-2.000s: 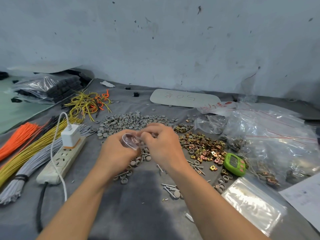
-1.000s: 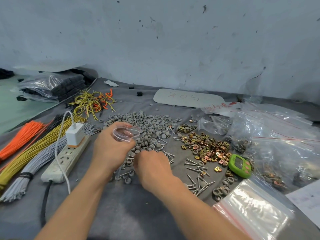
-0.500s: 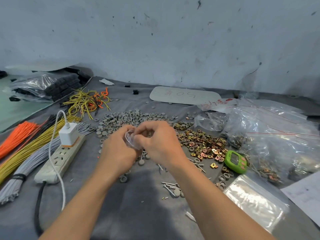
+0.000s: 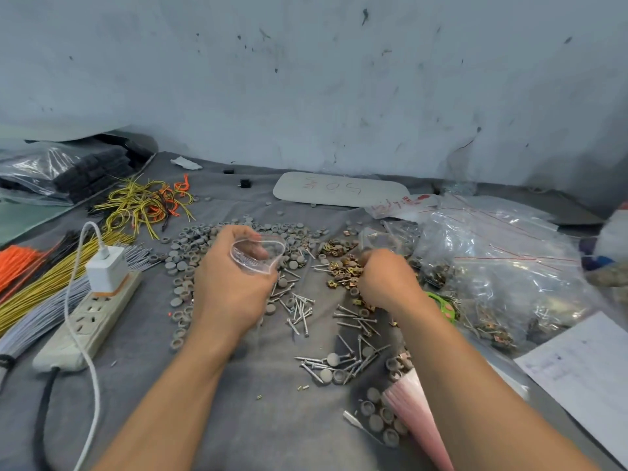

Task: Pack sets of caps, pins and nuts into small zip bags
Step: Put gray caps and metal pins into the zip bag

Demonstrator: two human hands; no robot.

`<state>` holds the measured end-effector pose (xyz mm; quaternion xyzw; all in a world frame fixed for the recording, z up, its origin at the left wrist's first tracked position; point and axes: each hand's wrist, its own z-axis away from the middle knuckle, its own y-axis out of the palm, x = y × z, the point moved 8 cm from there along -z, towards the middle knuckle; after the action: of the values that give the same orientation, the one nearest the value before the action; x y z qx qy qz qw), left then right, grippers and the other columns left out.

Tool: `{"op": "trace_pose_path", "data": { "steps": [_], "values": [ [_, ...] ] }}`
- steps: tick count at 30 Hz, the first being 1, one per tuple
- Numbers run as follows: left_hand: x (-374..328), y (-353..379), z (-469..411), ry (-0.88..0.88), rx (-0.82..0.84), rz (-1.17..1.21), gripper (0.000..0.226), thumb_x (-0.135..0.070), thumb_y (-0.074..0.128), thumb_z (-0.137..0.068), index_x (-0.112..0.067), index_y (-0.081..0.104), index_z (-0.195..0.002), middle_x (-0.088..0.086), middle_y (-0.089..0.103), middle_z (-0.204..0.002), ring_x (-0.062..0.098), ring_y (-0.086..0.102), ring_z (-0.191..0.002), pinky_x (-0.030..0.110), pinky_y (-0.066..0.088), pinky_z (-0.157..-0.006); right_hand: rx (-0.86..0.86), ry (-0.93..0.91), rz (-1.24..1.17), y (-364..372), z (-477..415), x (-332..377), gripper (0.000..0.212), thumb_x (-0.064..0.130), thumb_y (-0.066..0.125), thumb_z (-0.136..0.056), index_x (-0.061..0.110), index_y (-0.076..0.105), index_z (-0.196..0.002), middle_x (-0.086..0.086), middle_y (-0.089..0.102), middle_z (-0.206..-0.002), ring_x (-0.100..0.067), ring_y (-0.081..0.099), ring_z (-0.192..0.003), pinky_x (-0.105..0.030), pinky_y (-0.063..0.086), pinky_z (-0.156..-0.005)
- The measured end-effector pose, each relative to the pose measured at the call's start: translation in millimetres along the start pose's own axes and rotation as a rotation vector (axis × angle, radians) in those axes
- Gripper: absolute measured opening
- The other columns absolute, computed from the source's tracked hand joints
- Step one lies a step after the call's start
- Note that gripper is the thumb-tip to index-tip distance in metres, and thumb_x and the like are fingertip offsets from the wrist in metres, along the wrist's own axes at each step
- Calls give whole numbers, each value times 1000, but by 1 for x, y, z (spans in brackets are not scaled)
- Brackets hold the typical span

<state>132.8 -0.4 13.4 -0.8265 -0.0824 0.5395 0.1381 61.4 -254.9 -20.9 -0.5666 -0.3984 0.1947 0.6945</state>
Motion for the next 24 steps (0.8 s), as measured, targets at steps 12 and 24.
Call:
{"op": "trace_pose_path", "data": {
  "steps": [12,24],
  "values": [
    [-2,65,8,13,252,-296,36,-34,80,-83,-43,51,-102,-21,64,-89,-3,57,-77,19,39,-58,152,-195,229,33,-6,-11,42,14,62,-97,26,57,-137,-9,56,-130,-25,55,-98,-32,48,-82],
    [0,58,13,37,305,-323,40,-29,83,-80,-43,50,-98,-21,63,-87,-4,57,-74,20,41,-58,68,-224,-118,11,8,-19,26,18,62,-100,28,77,-119,10,66,-72,-5,56,-54,-14,36,-44]
  ]
}}
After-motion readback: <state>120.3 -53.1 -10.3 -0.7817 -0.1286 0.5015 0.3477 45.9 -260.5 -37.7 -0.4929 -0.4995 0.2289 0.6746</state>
